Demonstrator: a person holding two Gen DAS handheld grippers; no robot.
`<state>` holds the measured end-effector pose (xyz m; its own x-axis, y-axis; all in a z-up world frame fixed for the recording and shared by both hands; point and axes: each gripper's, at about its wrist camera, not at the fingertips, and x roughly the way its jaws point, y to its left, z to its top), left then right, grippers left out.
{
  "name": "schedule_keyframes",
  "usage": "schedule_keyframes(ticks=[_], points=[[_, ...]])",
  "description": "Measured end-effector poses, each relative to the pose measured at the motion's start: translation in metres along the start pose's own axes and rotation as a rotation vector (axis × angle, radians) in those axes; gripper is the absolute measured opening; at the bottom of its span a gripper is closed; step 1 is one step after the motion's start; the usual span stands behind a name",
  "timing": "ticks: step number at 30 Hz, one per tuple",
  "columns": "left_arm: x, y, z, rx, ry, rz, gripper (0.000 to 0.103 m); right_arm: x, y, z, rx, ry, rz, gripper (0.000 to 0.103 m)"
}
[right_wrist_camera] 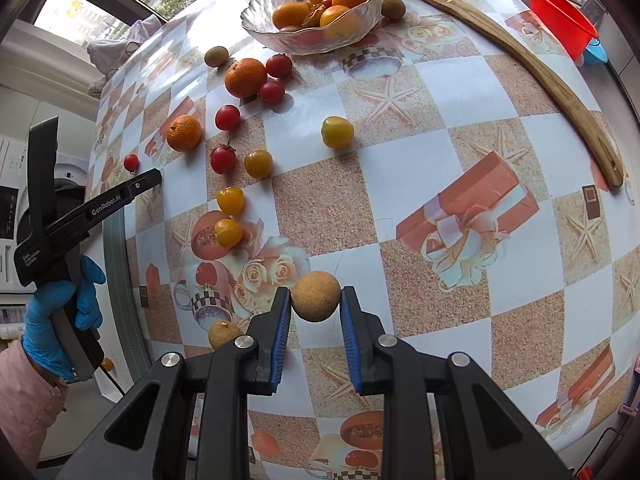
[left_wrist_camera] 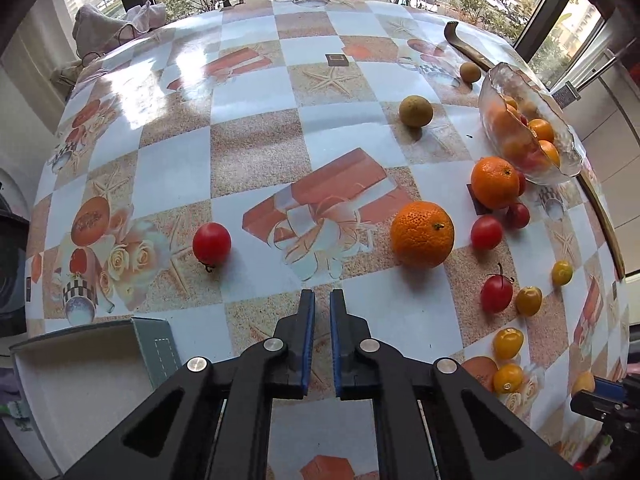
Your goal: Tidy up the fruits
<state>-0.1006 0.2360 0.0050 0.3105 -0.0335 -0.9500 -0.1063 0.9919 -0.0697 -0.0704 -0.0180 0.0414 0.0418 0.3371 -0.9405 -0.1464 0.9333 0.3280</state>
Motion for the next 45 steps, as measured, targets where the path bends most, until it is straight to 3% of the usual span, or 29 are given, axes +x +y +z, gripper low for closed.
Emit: schedule_keyframes(ticks=[4,6,11,22,24,28,33,35,36,38,41,42,45], points=[[-0.019,0.002,-0.007,-0.012,-0.026,-0.027,0.009,-0.003,0.000,-0.001,-0.003,-0.005,0.001,0.027],[-0.026,0.000,-0.008,-0.008,-0.029,0.000,0.010,-0.003,0.000,0.000,-0.005,-0.006,0.002,0.027],[-0.034,-0.009,-0.013,-0.010,0.012,-0.017,0.010,-0.003,0.000,0.000,-0.001,-0.012,0.013,0.027],[-0.035,-0.091,-0.052,0.056,0.083,-0.136,0.010,-0.016,-0.018,-0.011,0.007,-0.004,-0.004,0.027],[-0.035,-0.098,-0.056,0.051,0.085,-0.122,0.010,-0.019,-0.023,-0.013,0.012,-0.002,-0.008,0.027],[-0.035,-0.107,-0.060,0.062,0.057,-0.019,0.010,-0.022,-0.032,-0.015,0.030,-0.002,-0.010,0.027],[-0.021,-0.097,-0.062,0.010,0.099,0.022,0.011,-0.024,-0.040,-0.017,0.043,0.002,-0.011,0.027],[-0.019,-0.091,-0.063,-0.014,0.095,0.040,0.056,-0.024,-0.041,-0.017,0.047,0.000,-0.010,0.027],[-0.019,-0.088,-0.063,-0.026,0.084,0.043,0.098,-0.024,-0.042,-0.017,0.049,0.000,-0.007,0.027],[-0.021,-0.086,-0.065,-0.022,0.063,0.052,0.103,-0.024,-0.041,-0.016,0.050,-0.001,-0.005,0.027],[-0.009,-0.085,-0.069,-0.003,0.120,0.067,0.103,-0.023,-0.039,-0.017,0.050,-0.001,0.000,0.027],[0.001,-0.083,-0.072,-0.007,0.177,0.068,0.103,-0.023,-0.038,-0.017,0.049,0.000,0.001,0.027],[0.008,-0.087,-0.076,0.028,0.173,0.086,0.103,-0.025,-0.036,-0.017,0.044,-0.003,0.002,0.027]])
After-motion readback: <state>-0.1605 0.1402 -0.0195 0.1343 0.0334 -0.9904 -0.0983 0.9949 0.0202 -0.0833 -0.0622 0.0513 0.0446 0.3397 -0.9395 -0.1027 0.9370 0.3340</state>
